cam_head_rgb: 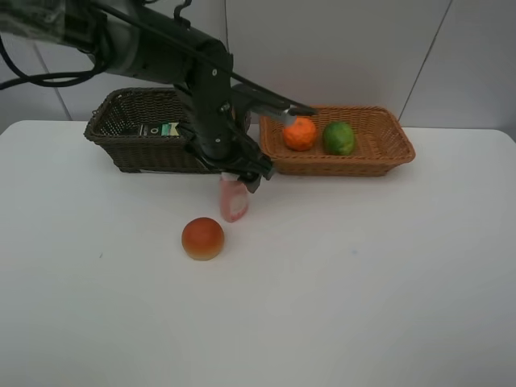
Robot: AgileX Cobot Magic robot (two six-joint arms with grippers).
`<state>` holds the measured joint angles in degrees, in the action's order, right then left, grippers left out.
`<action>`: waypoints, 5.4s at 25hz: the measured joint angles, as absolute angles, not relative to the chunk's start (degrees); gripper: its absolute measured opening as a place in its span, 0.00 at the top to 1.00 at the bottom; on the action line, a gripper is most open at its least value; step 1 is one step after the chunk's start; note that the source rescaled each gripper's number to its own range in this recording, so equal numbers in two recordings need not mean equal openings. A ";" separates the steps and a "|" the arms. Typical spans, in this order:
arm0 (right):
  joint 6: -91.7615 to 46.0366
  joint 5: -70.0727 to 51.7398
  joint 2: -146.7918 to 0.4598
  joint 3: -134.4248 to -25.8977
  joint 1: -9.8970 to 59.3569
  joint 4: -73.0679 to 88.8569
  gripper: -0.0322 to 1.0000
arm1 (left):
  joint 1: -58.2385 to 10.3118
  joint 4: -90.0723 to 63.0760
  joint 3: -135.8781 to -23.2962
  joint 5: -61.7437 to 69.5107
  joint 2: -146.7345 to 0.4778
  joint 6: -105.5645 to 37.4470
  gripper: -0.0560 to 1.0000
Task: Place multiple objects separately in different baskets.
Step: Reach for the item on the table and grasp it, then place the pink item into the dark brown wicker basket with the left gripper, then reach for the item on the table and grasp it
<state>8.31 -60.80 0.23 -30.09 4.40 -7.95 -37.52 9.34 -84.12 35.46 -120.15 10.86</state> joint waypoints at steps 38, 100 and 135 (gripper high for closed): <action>8.31 -60.80 0.23 -30.09 4.40 -7.95 0.00 | -37.52 9.10 -84.12 33.32 -123.11 10.75 0.58; 8.31 -60.80 0.23 -30.09 4.40 -7.95 0.00 | -18.89 14.47 -84.12 4.98 -121.89 15.39 0.58; 8.31 -60.80 0.23 -30.09 4.40 -7.95 0.00 | -29.46 5.44 -84.12 41.78 -105.55 3.09 0.00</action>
<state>8.31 -60.80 0.23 -30.09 4.40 -7.95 -29.46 5.44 -84.12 41.78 -105.55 3.09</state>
